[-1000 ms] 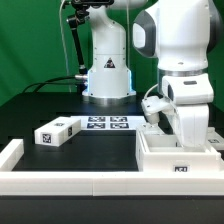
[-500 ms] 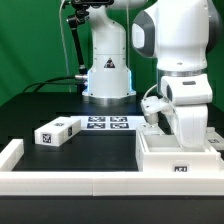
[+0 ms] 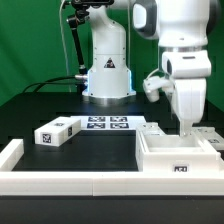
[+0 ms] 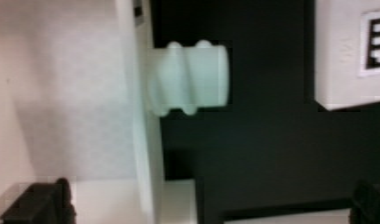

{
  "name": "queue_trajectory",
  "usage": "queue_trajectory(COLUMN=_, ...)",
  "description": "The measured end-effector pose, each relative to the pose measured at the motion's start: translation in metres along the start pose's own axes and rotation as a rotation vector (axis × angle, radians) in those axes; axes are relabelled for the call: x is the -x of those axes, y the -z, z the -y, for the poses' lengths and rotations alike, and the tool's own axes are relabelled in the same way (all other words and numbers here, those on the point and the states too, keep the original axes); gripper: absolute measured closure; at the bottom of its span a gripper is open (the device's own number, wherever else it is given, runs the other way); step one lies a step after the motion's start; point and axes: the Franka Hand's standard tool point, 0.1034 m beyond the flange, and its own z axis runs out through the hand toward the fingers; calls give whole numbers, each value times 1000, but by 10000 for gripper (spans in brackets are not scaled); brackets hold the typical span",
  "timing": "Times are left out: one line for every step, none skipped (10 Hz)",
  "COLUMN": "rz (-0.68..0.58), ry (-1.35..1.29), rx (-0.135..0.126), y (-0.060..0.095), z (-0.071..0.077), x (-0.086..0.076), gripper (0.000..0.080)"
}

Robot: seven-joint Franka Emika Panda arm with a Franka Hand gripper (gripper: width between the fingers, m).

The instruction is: Assemble cabinet

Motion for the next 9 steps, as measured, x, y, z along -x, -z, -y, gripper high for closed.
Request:
queue_trajectory(rz=2, ry=-8, rx=8, y=8, z=7, x=-2, gripper=8)
queue_trajectory(rz=1, ry=-27, rx=18, y=16, z=16, x=-8, gripper=1)
queue_trajectory(rz=-10, ry=-60, rx=30, y=17, z=23, x=-21, gripper=1)
queue_trajectory(rz=-25, ry=-89, rx=35, y=15, z=31, x=-40, gripper=2)
queue_trajectory(rz=-41, ry=-99, rx=35, y=9, z=39, x=-59, gripper=2)
queue_trajectory(rz=-61, ry=-95, rx=33, y=-5, z=45, x=-73, gripper=2)
queue_trajectory(rz=-64, ry=-91, rx=12, y=-17, z=47, x=-78, gripper=2)
queue_trajectory(rz=-63, ry=-99, rx=18, y=-13, z=43, x=-74, gripper=2)
queue_trajectory(rz=-64, ry=-101, rx=20, y=-13, z=43, x=-73, gripper=2)
